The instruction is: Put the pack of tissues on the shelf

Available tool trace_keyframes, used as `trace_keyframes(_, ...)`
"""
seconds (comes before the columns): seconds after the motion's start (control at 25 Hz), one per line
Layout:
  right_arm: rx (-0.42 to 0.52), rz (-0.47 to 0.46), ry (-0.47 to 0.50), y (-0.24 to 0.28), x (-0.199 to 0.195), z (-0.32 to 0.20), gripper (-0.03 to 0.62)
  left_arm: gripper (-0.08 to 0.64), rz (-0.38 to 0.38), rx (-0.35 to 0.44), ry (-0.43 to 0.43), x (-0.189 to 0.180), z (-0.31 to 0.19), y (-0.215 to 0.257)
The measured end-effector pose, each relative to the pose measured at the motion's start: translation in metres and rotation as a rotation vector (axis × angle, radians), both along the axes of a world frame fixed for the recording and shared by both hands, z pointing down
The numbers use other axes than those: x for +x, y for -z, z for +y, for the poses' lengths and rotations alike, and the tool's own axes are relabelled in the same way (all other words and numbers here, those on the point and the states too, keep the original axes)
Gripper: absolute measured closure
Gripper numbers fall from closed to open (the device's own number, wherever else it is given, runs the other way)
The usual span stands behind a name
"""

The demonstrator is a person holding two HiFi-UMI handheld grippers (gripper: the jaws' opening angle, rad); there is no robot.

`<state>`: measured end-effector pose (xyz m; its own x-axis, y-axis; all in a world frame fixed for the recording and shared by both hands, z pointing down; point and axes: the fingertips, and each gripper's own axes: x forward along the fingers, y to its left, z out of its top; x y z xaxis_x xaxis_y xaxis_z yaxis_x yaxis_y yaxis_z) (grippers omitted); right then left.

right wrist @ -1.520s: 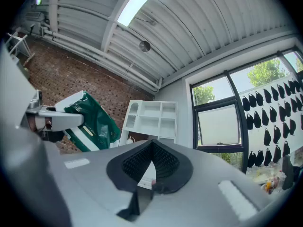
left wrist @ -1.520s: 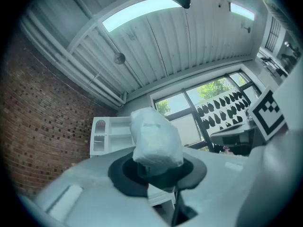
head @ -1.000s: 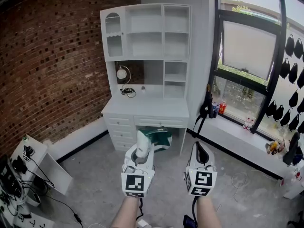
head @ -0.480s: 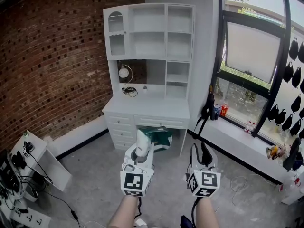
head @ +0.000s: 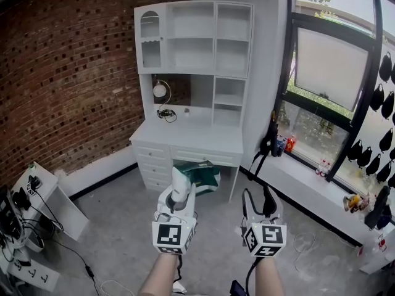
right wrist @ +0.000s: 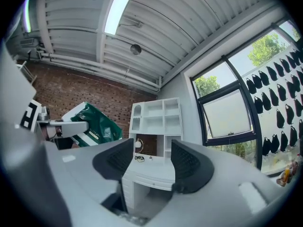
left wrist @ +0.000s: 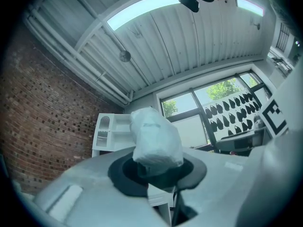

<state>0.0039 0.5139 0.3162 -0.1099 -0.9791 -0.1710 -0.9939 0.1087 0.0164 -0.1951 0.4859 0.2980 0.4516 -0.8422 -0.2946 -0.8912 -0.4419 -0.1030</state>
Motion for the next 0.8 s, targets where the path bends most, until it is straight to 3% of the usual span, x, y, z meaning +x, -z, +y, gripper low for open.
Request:
trace_keyframes(0.32,-0.051,-0.019,0.029,-0.017,0.016,-0.015,0.337,0.457,0.014,-0.037,0.043,0.001,-0.007,-0.008)
trace_keyframes(0.8,-0.078,-0.045,-0.01,-0.033,-0.012,-0.097,0.337,0.457,0.016,-0.064,-0.001,-0.03,-0.098,-0.02)
